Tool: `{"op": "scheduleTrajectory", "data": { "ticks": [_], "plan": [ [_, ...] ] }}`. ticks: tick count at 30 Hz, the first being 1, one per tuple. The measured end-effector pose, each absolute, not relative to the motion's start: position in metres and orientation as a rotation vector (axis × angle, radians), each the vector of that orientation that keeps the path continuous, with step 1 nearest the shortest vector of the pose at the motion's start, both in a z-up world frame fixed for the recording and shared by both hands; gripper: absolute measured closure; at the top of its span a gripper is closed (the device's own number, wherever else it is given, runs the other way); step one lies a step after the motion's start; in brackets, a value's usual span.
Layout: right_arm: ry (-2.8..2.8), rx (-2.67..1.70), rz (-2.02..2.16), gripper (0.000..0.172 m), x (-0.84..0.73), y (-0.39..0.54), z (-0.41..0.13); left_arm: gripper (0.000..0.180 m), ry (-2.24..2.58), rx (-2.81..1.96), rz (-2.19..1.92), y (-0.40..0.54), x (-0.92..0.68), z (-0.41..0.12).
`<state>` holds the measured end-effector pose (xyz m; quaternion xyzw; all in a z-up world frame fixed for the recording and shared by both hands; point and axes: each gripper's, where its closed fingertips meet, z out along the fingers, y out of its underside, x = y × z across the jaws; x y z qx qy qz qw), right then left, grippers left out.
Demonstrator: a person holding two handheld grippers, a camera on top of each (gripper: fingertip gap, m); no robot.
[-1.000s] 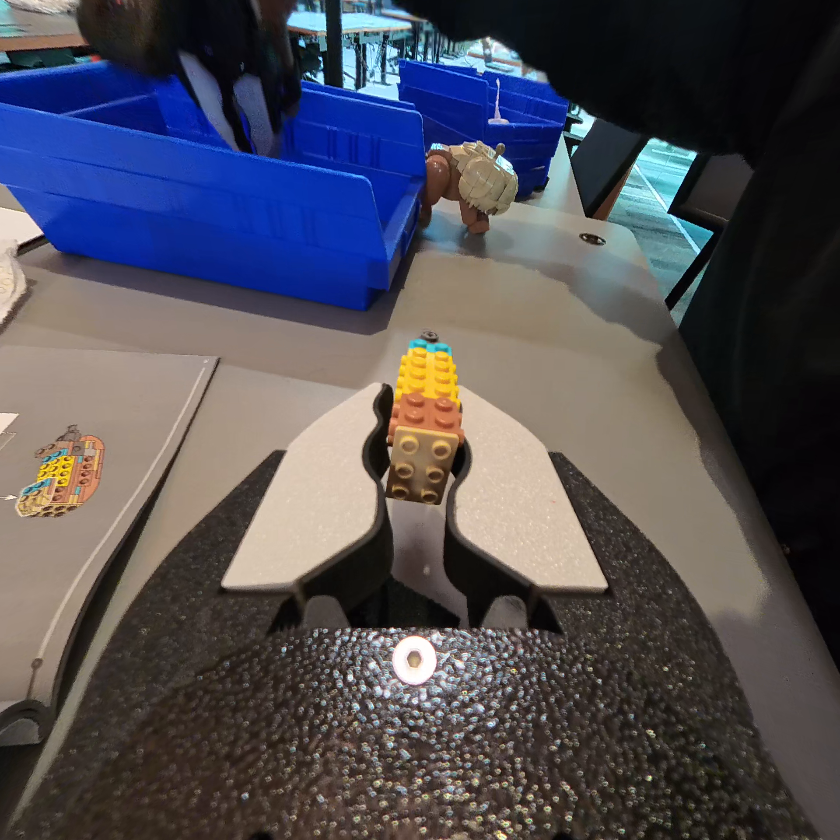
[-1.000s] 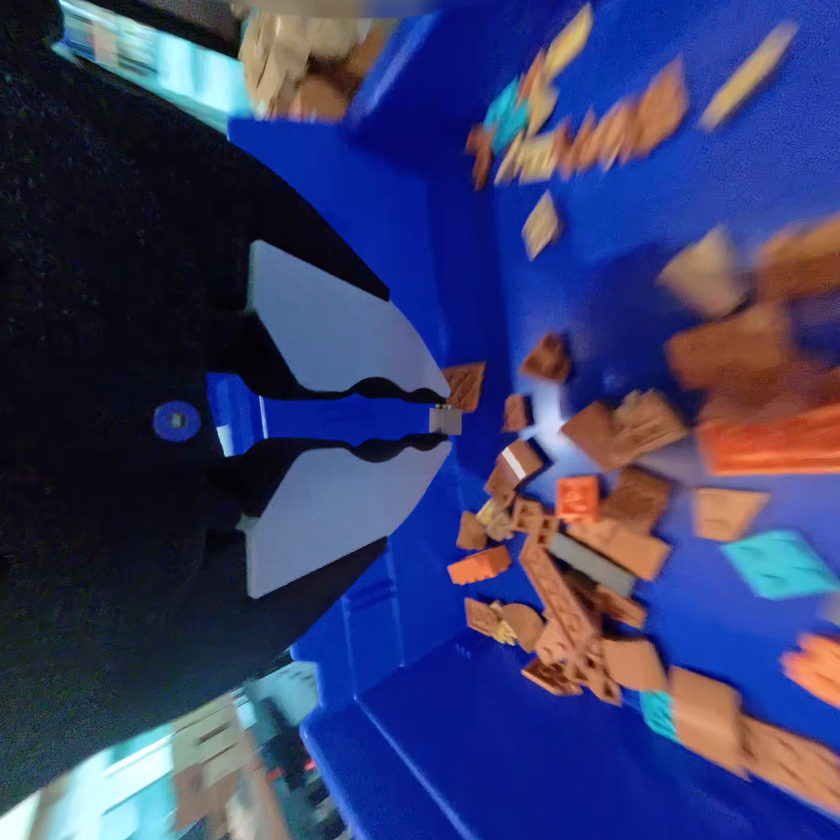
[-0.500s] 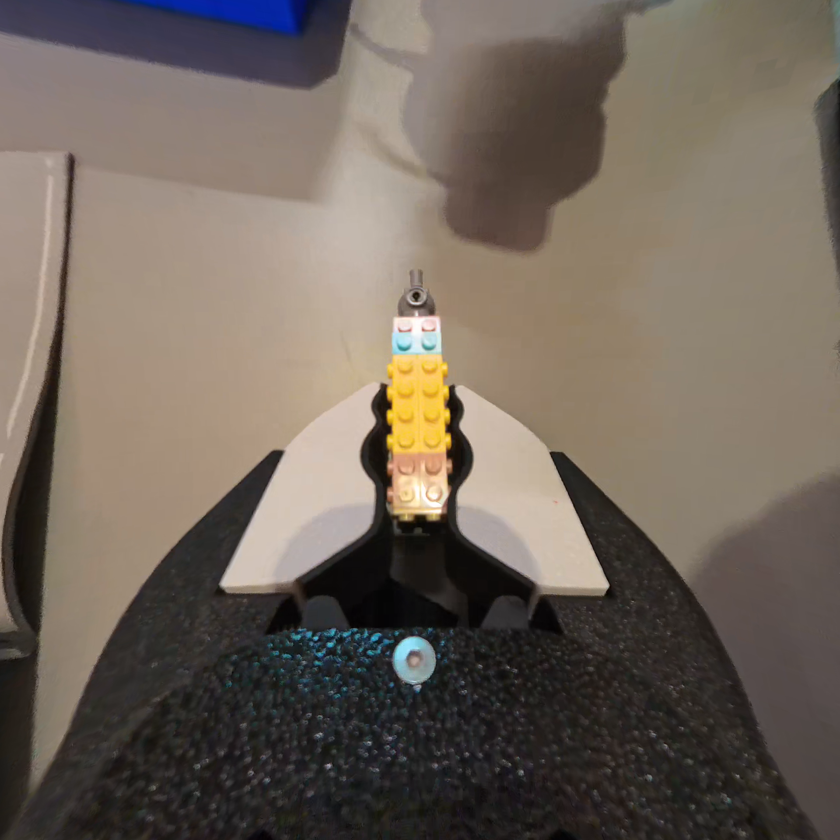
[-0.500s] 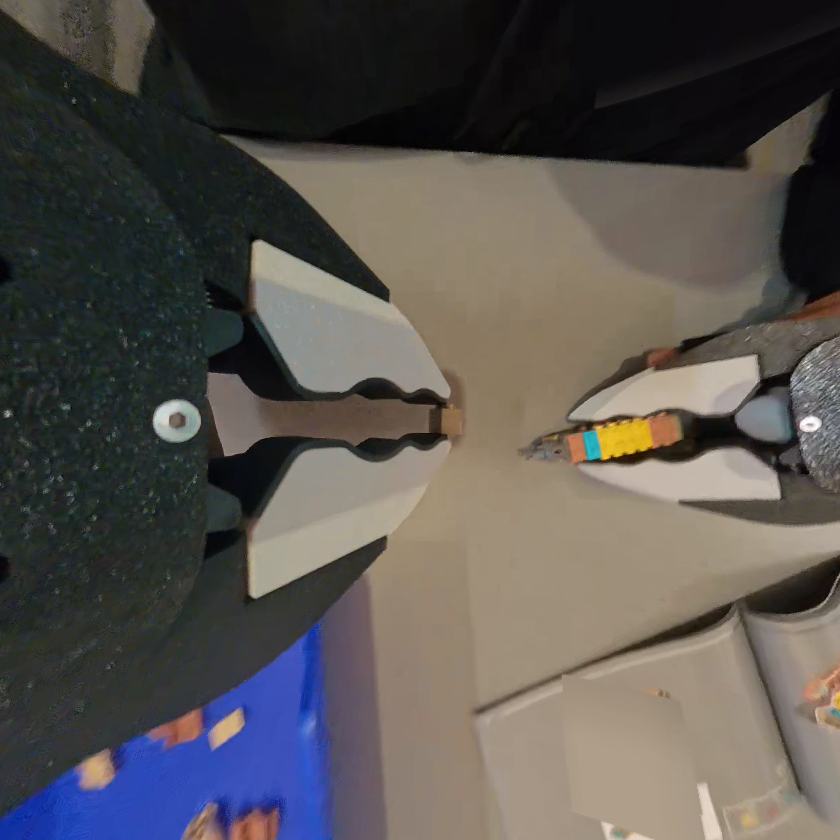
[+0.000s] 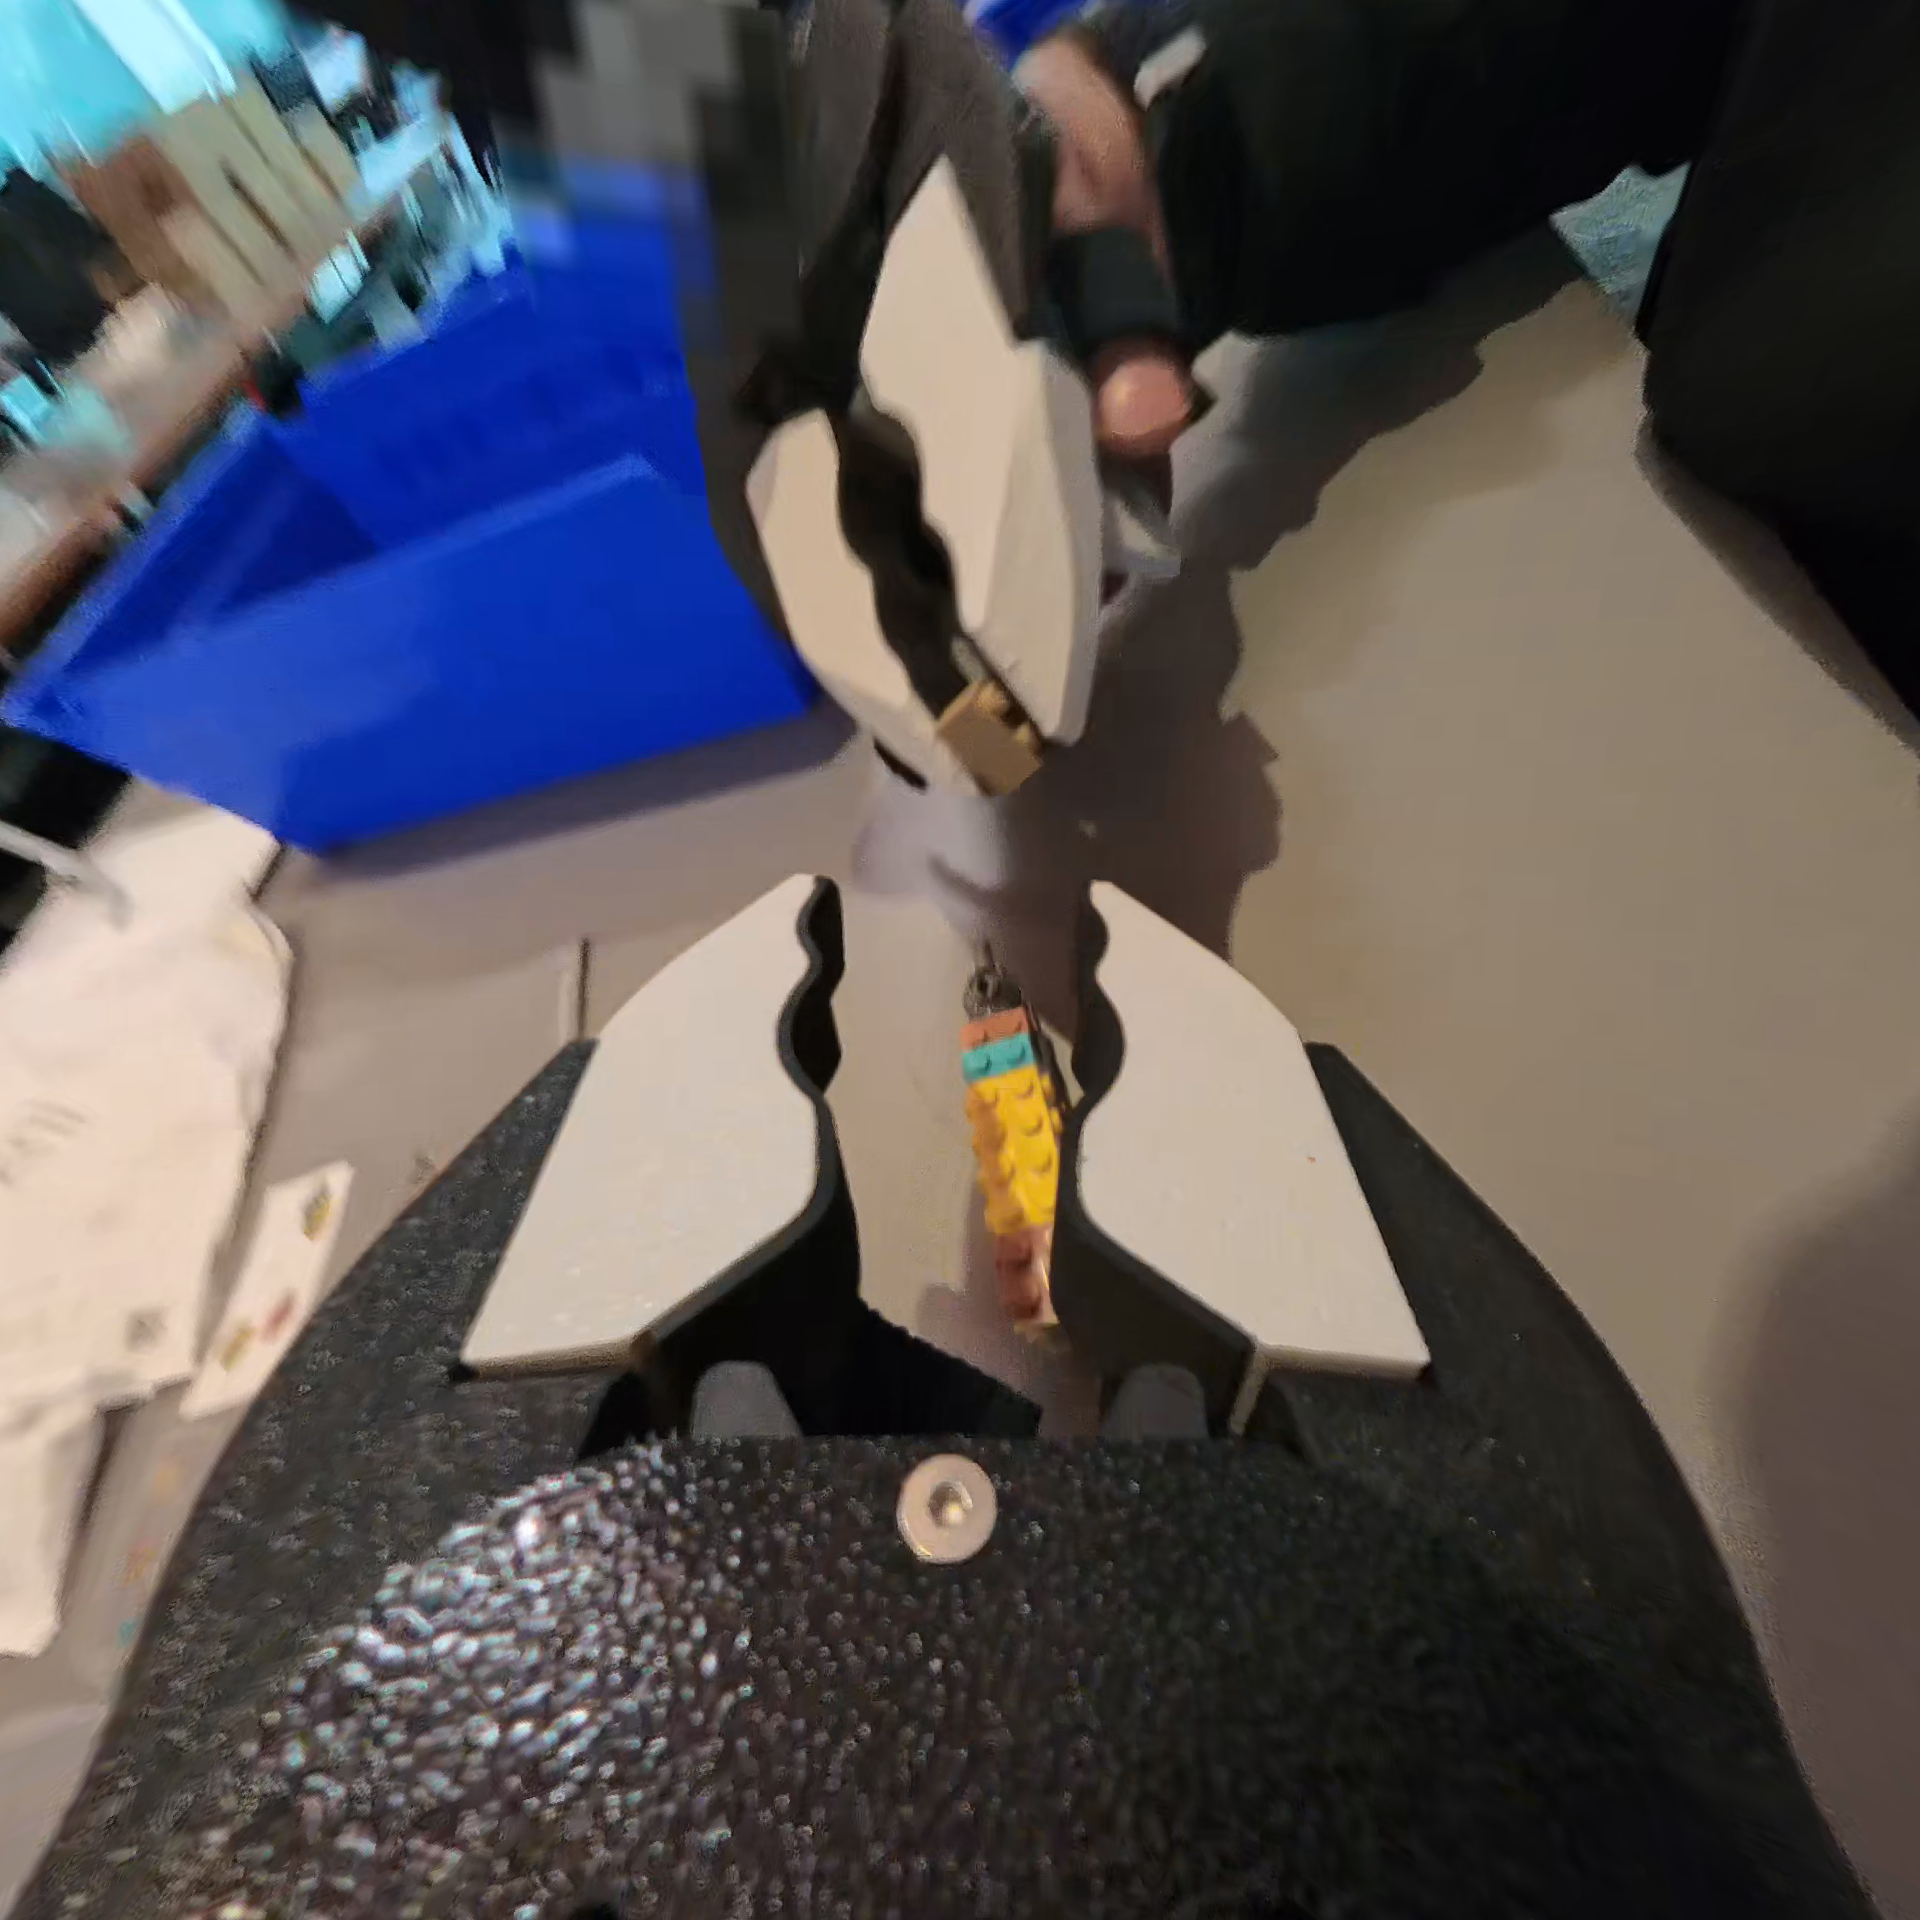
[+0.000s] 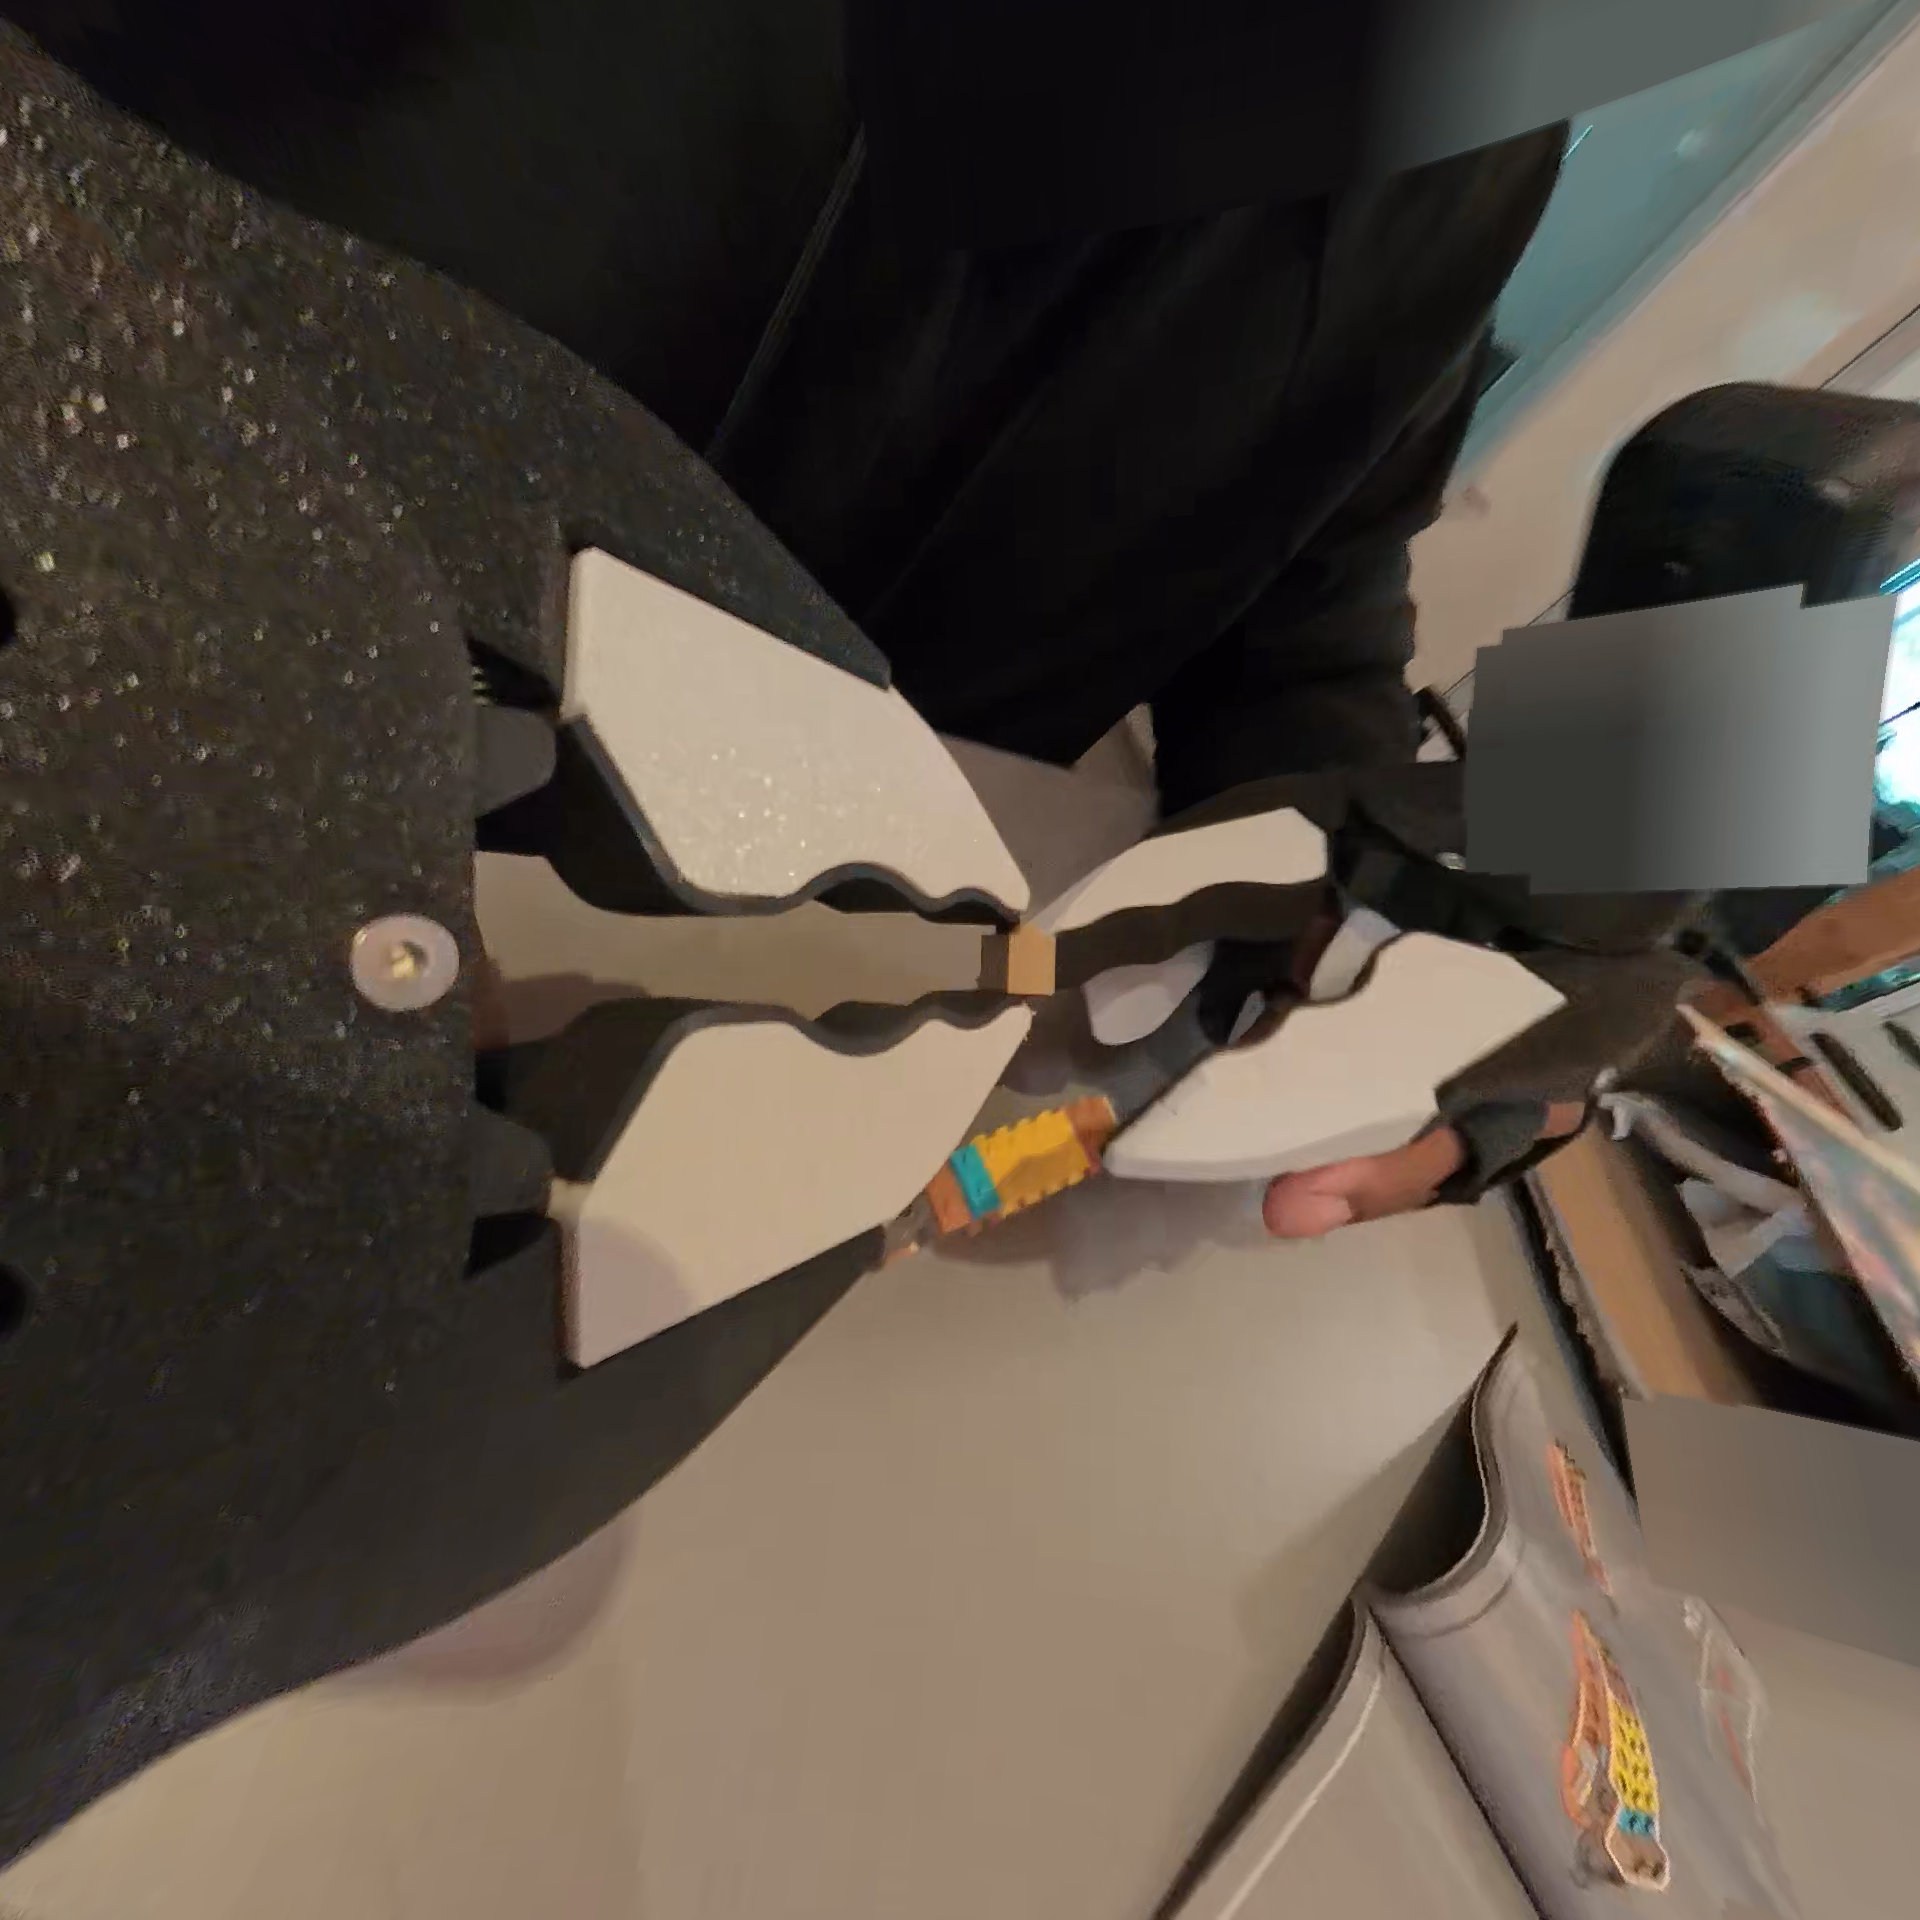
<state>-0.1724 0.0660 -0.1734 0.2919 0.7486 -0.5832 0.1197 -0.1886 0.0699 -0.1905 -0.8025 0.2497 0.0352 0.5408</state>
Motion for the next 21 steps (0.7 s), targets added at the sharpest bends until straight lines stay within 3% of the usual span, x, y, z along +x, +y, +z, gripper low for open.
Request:
{"op": "scheduleTrajectory", "data": {
  "ticks": [11, 13, 21],
  "plan": [
    [1.901, 0.779, -1.641, 0.160, -0.156, 0.053, -0.172, 0.149, 0.843, -1.547, 0.295, 0.069, -0.157, -0.170],
    [1.893, 0.776, -1.631, 0.160, -0.155, 0.052, -0.173, 0.159, 0.881, -1.543, 0.296, 0.068, -0.153, -0.173],
    [2.167, 0.771, -1.710, 0.152, -0.165, 0.061, -0.182, 0.163, 0.763, -1.676, 0.193, 0.073, -0.163, -0.182]
  ]
}}
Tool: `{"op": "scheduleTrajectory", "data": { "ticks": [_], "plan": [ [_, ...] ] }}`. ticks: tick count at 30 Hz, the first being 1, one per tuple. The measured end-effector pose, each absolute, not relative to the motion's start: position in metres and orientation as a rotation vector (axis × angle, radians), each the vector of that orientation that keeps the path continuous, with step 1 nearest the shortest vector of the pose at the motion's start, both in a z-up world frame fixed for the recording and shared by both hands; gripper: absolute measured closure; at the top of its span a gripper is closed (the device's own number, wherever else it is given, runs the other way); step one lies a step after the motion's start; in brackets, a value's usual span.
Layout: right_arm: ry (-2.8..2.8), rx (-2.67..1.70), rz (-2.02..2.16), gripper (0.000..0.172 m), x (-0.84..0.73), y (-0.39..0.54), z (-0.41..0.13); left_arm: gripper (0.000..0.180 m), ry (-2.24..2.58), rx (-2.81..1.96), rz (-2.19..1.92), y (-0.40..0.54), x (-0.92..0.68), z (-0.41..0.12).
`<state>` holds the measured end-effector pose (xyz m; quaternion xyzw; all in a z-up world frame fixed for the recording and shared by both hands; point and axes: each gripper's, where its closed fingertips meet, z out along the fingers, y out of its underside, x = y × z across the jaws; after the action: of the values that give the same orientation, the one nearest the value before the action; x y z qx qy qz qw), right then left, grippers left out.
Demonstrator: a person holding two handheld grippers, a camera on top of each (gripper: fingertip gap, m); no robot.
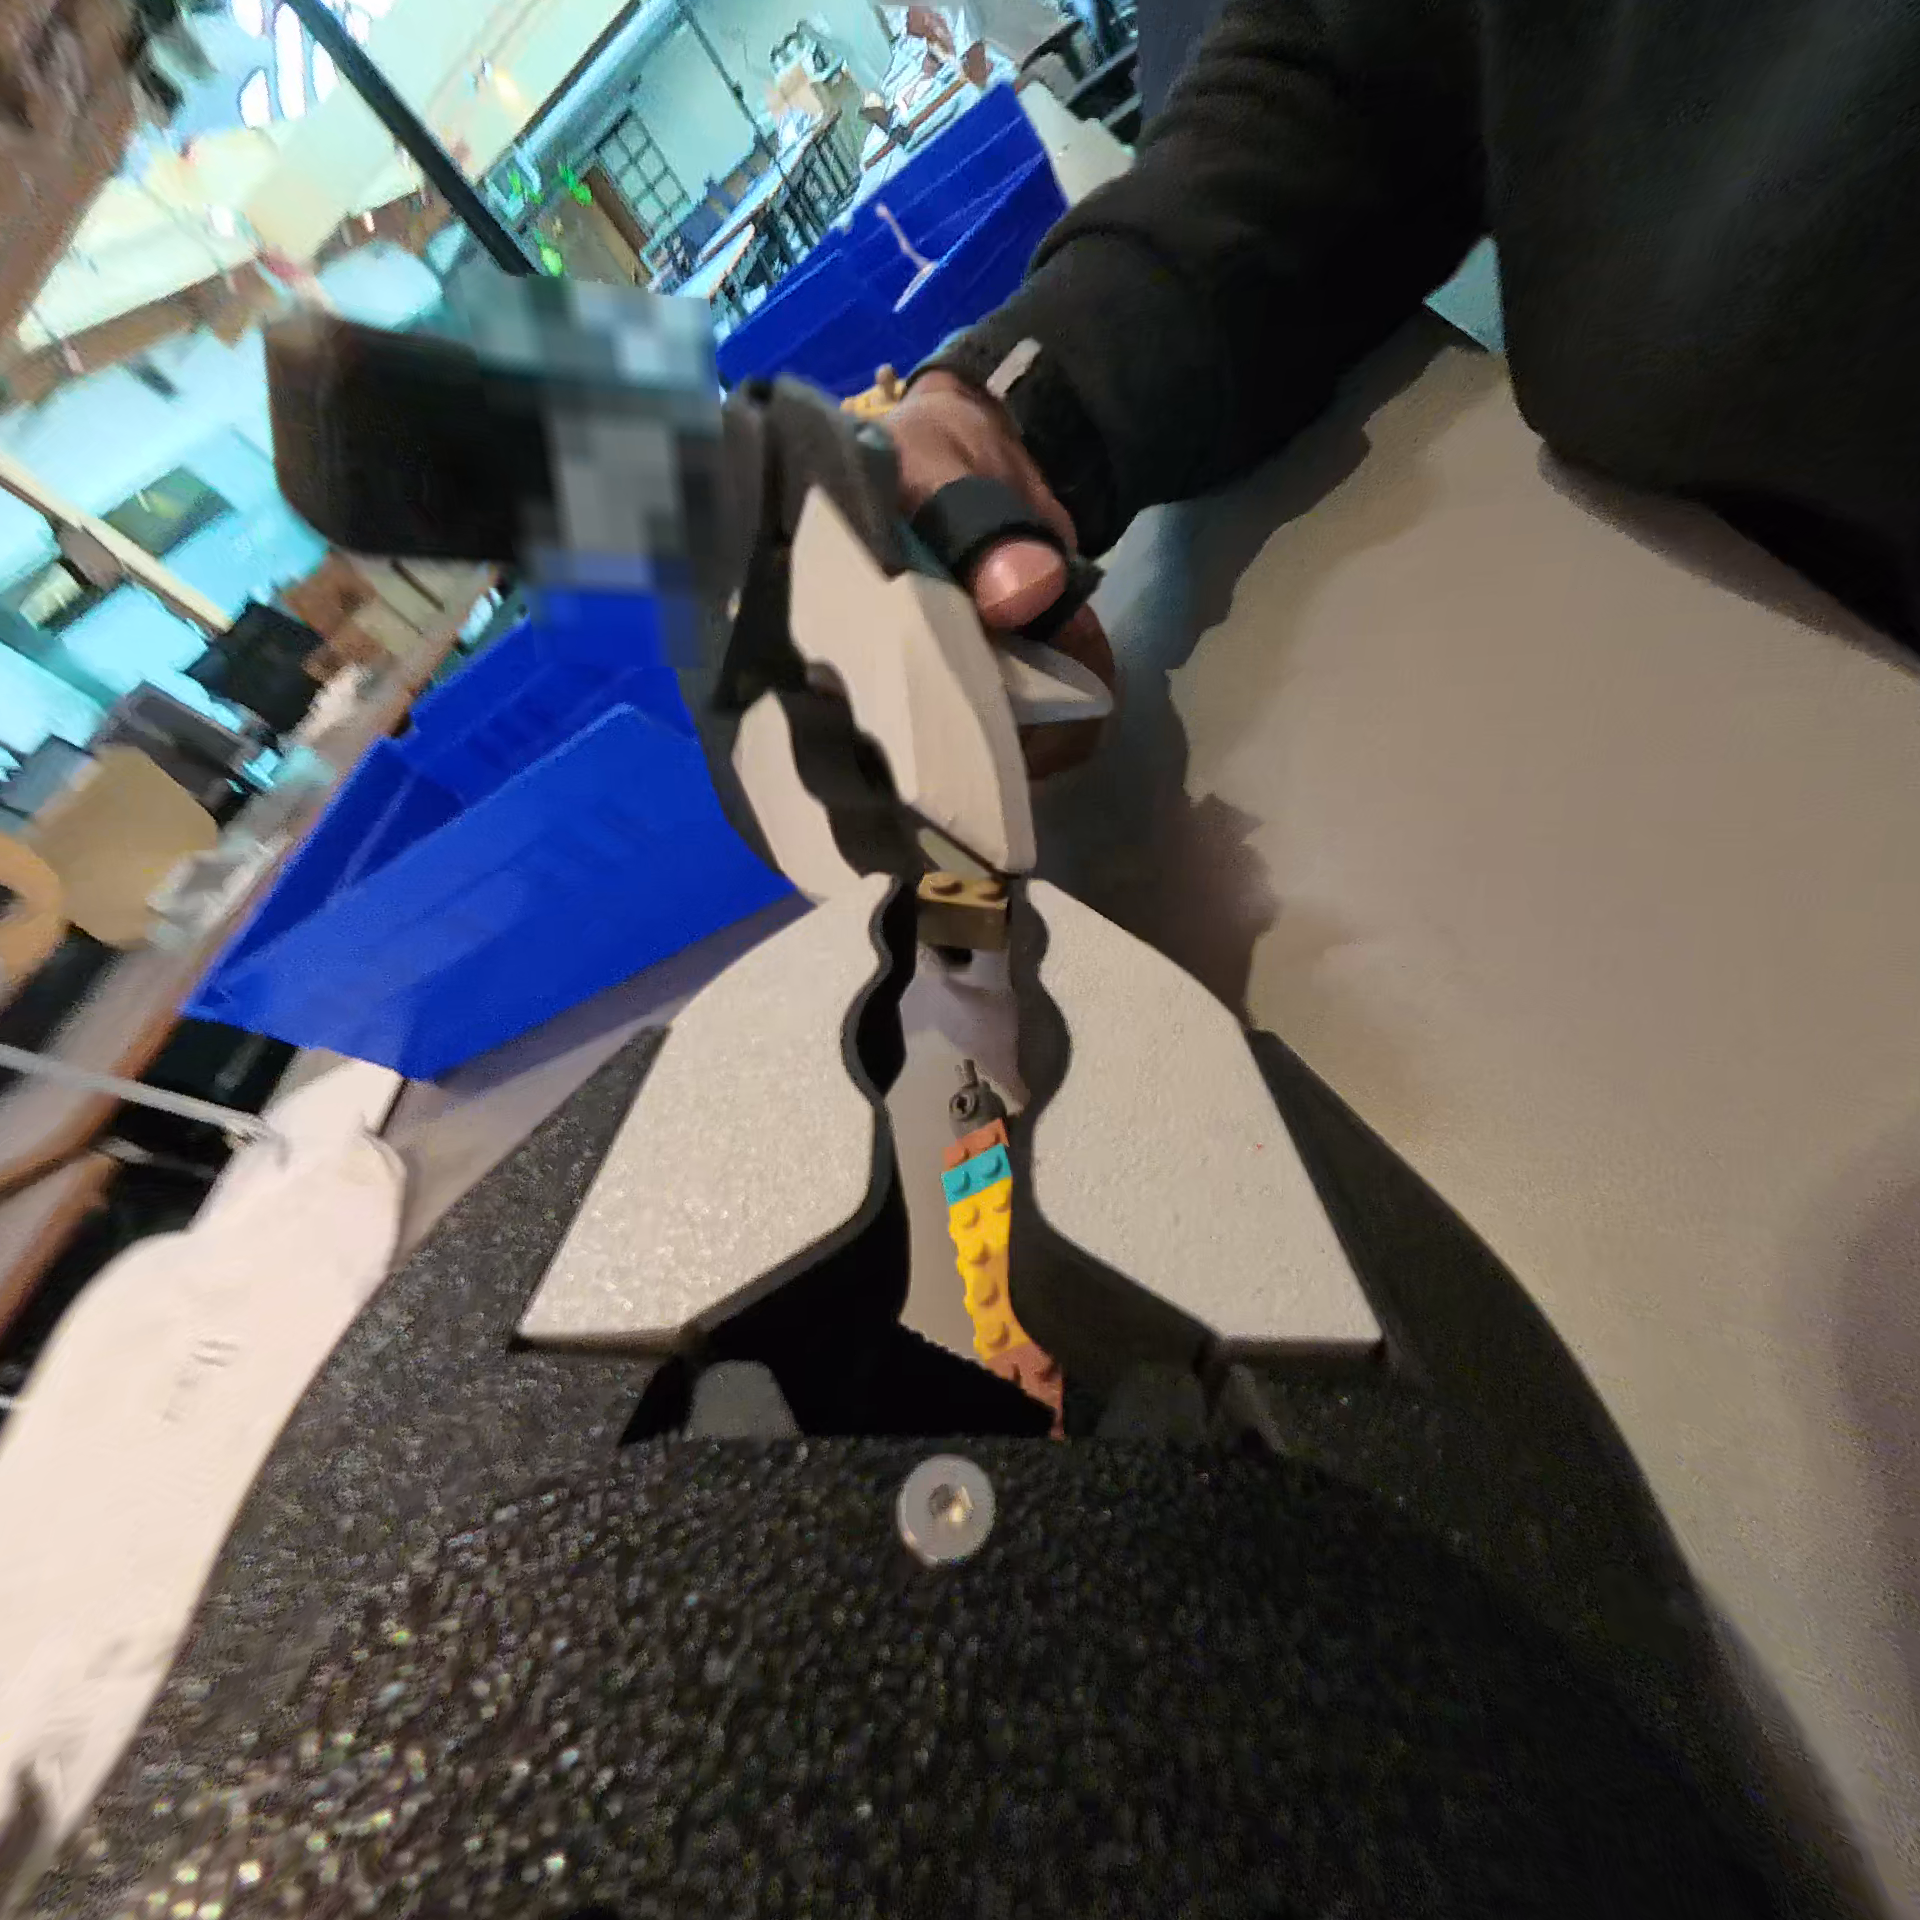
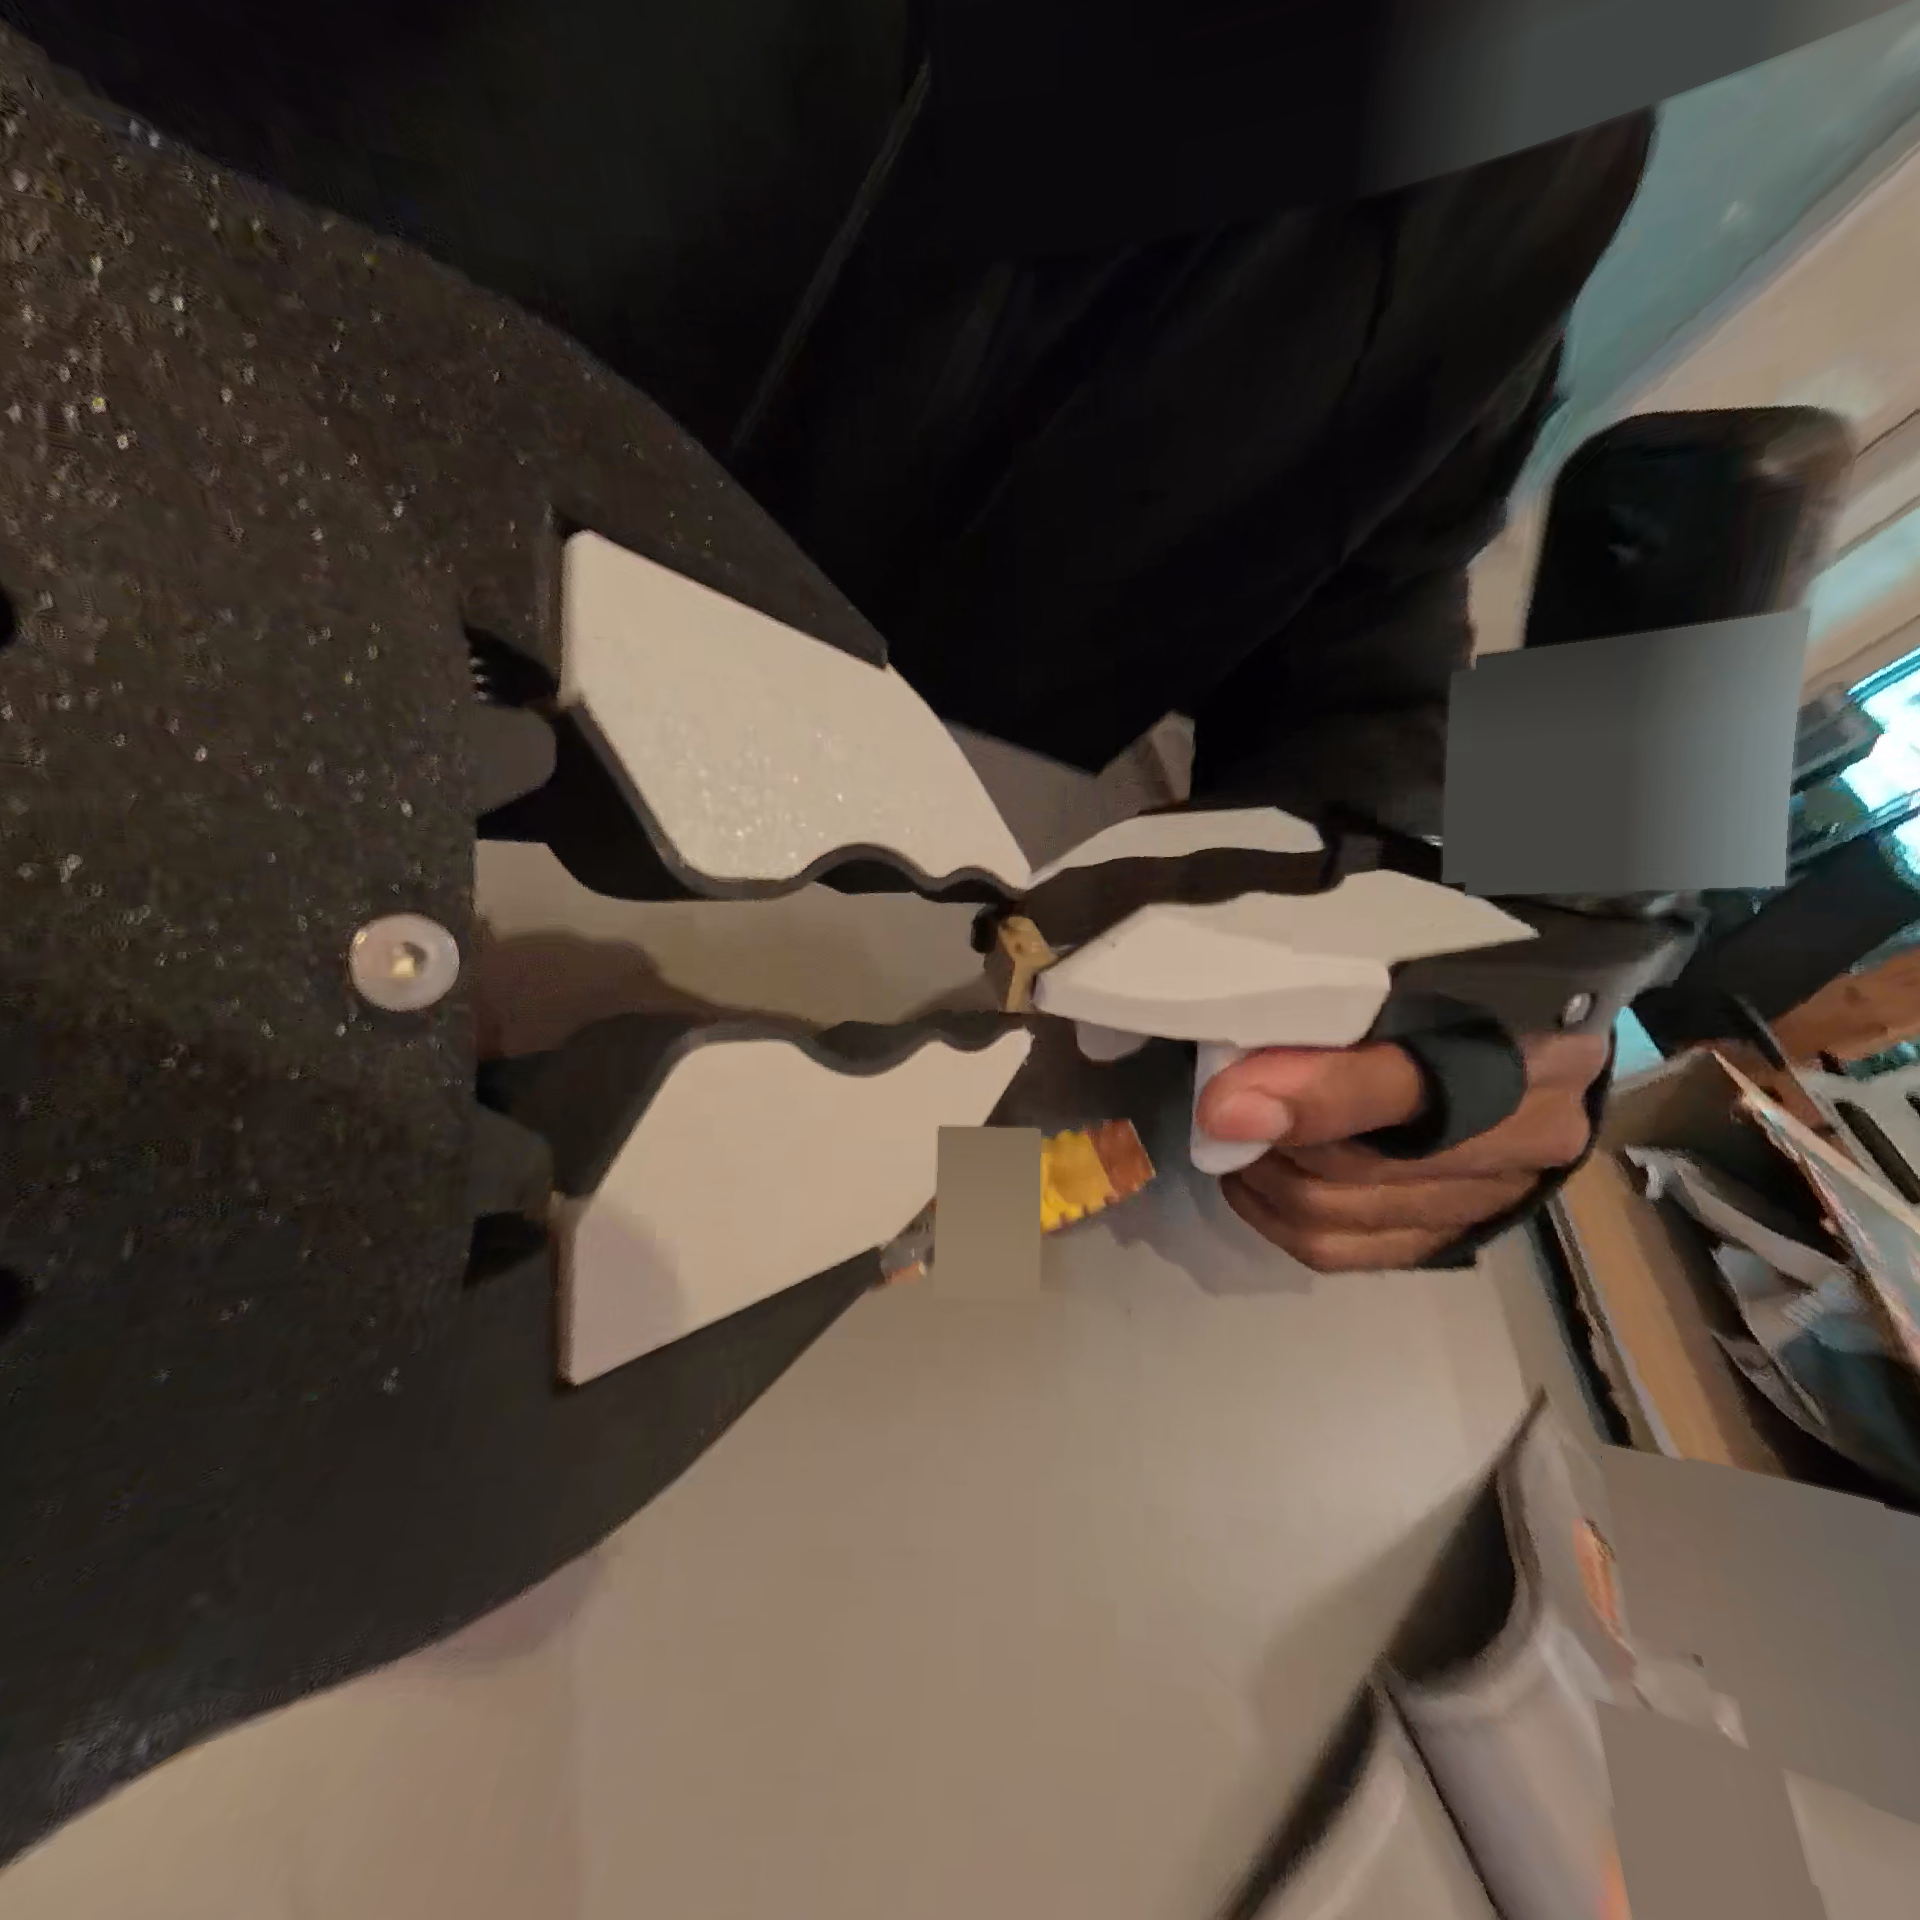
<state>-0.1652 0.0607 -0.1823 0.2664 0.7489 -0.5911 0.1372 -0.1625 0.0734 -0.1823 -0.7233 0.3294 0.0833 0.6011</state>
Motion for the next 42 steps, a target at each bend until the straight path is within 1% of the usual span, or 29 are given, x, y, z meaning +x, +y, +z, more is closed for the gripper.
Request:
{"op": "scheduleTrajectory", "data": {
  "ticks": [4, 7, 10, 19, 24, 29, 38, 42],
  "plan": [
    [2.517, 0.709, -1.810, 0.150, -0.175, 0.072, -0.182, 0.164, 0.574, -1.735, -0.006, 0.076, -0.171, -0.179],
    [2.721, 0.646, -1.862, 0.154, -0.179, 0.076, -0.177, 0.164, 0.465, -1.751, -0.111, 0.077, -0.176, -0.177],
    [2.963, 0.489, -1.884, 0.157, -0.181, 0.080, -0.174, 0.164, 0.359, -1.767, -0.237, 0.079, -0.178, -0.178],
    [3.294, 0.097, -1.947, 0.153, -0.184, 0.078, -0.172, 0.164, 0.205, -1.758, -0.413, 0.082, -0.179, -0.177],
    [3.349, -0.108, -1.946, 0.153, -0.181, 0.073, -0.172, 0.163, 0.195, -1.771, -0.439, 0.082, -0.177, -0.178],
    [3.408, -0.216, -1.901, 0.155, -0.181, 0.073, -0.177, 0.163, 0.190, -1.787, -0.452, 0.082, -0.176, -0.179],
    [3.383, -0.630, -1.653, 0.155, -0.166, 0.072, -0.186, 0.164, 0.347, -1.905, -0.350, 0.077, -0.171, -0.192],
    [3.370, -0.794, -1.456, 0.155, -0.166, 0.068, -0.194, 0.163, 0.417, -1.979, -0.305, 0.075, -0.166, -0.203]
  ]
}}
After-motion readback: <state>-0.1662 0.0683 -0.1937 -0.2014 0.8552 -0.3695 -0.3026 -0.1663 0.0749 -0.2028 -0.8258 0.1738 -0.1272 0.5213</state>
